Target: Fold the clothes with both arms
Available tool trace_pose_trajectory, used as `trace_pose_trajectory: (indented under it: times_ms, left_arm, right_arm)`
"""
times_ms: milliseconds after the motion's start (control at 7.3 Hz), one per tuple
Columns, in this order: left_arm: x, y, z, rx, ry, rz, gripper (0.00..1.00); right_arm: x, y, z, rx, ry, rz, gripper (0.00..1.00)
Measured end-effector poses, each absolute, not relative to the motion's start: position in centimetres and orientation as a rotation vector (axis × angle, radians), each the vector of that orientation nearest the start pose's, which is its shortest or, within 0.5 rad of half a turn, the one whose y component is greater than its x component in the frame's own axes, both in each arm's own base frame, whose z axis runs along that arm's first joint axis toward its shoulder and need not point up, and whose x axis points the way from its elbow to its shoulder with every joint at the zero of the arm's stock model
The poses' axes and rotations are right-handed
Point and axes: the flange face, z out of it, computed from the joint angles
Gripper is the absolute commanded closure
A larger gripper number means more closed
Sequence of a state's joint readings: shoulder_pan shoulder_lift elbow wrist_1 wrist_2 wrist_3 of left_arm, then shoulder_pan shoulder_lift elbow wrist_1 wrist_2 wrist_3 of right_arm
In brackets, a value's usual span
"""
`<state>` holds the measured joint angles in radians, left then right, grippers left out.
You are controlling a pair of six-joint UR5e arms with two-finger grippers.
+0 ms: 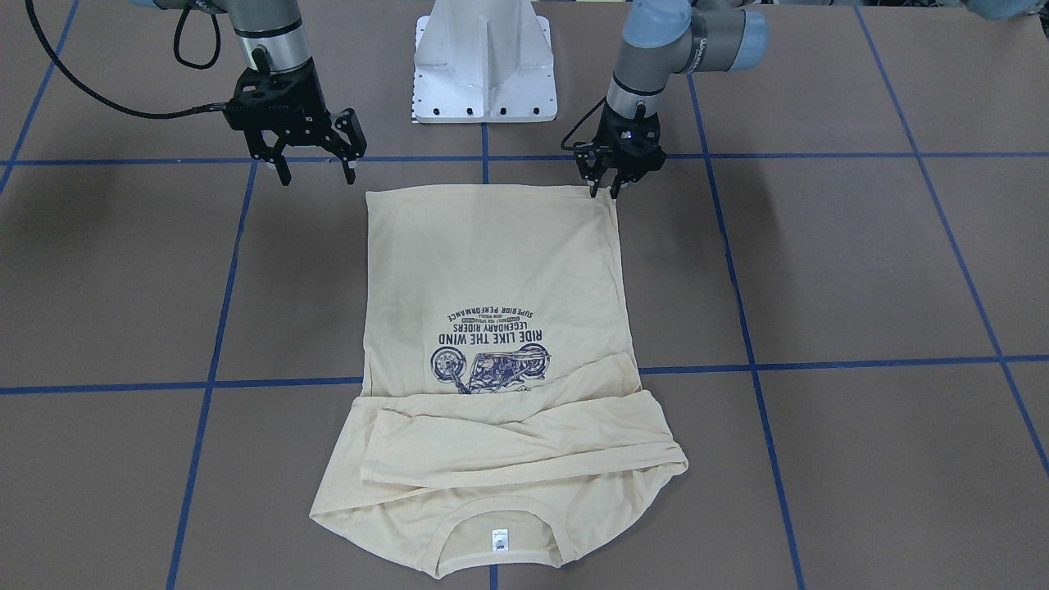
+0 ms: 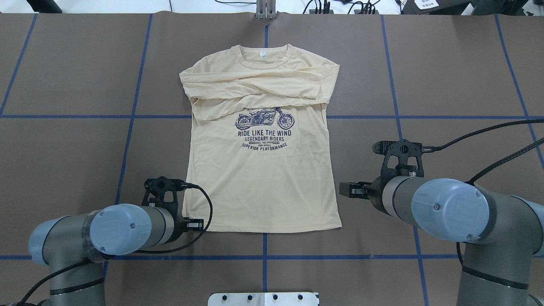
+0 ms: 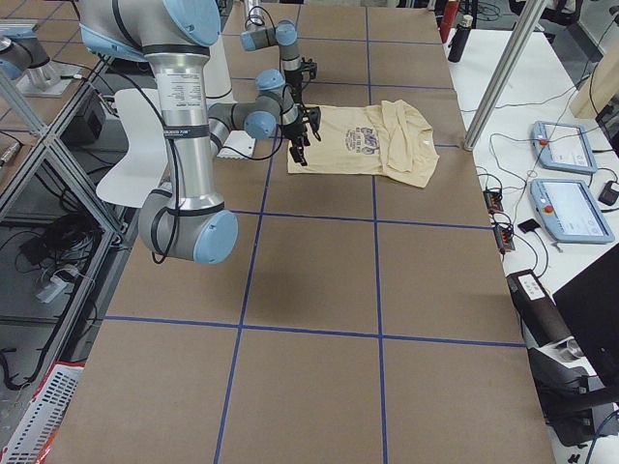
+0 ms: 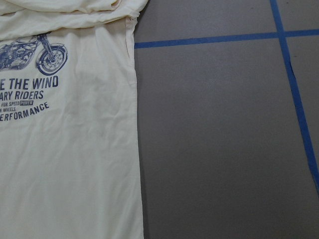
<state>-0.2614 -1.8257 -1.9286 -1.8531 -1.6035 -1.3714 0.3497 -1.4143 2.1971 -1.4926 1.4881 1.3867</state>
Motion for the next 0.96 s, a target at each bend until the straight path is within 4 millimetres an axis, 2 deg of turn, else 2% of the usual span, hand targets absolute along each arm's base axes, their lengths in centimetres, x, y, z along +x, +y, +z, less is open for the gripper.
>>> trace_pose_trajectory:
  times_ms: [685, 959]
  left_arm:
    - [51.34, -27.18, 33.62, 0.170, 0.866, -0.048, 0.64]
    - [50.77, -27.07, 34.09, 0.169, 0.859, -0.046, 0.69]
  right_arm:
    - [-40.93, -29.87, 29.63, 0.301, -0.808, 0.189, 0.00]
    - [-41.06, -29.89, 29.75, 0.300, -0.806, 0.188, 0.00]
